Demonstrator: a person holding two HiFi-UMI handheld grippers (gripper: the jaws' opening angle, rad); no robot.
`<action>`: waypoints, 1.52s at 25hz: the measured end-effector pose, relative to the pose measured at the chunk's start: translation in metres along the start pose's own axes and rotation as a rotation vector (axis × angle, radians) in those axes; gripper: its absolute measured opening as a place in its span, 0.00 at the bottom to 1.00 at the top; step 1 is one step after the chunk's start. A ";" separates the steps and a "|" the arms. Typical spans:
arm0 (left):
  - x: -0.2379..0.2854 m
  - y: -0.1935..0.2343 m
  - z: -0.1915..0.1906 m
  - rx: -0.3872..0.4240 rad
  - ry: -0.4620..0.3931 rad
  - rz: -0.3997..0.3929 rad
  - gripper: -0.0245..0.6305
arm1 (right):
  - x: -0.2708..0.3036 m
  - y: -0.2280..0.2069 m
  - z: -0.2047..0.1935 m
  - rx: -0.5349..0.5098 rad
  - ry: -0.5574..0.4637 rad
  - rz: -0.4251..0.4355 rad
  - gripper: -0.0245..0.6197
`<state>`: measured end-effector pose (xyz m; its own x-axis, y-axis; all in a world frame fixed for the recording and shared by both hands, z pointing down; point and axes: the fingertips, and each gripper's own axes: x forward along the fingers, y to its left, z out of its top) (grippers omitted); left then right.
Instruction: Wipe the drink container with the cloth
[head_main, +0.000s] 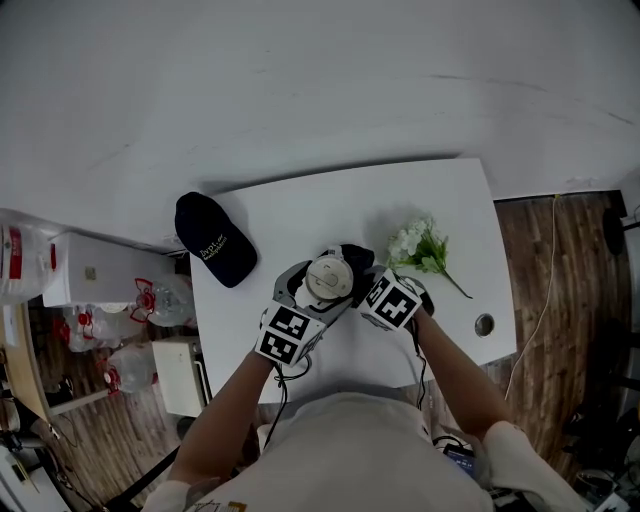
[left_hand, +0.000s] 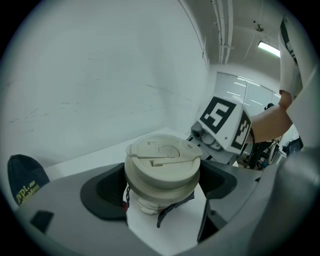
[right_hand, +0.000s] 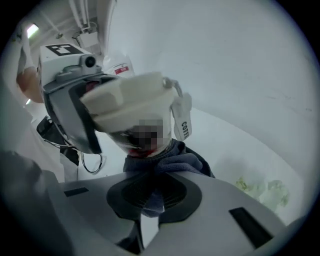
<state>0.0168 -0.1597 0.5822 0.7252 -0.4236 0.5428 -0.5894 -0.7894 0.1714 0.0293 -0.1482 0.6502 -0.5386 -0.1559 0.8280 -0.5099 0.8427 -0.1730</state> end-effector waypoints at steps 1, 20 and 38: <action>0.000 0.000 0.000 -0.002 0.001 -0.002 0.71 | 0.006 -0.004 -0.003 0.020 0.004 -0.001 0.11; 0.003 0.003 -0.010 -0.060 0.009 0.000 0.70 | -0.008 0.026 0.002 0.092 -0.232 0.033 0.11; 0.003 0.004 -0.011 -0.071 0.011 0.009 0.70 | 0.018 -0.043 0.012 0.020 -0.247 -0.132 0.10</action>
<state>0.0127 -0.1589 0.5929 0.7162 -0.4254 0.5532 -0.6200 -0.7518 0.2245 0.0339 -0.1934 0.6661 -0.6123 -0.3870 0.6894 -0.5987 0.7964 -0.0847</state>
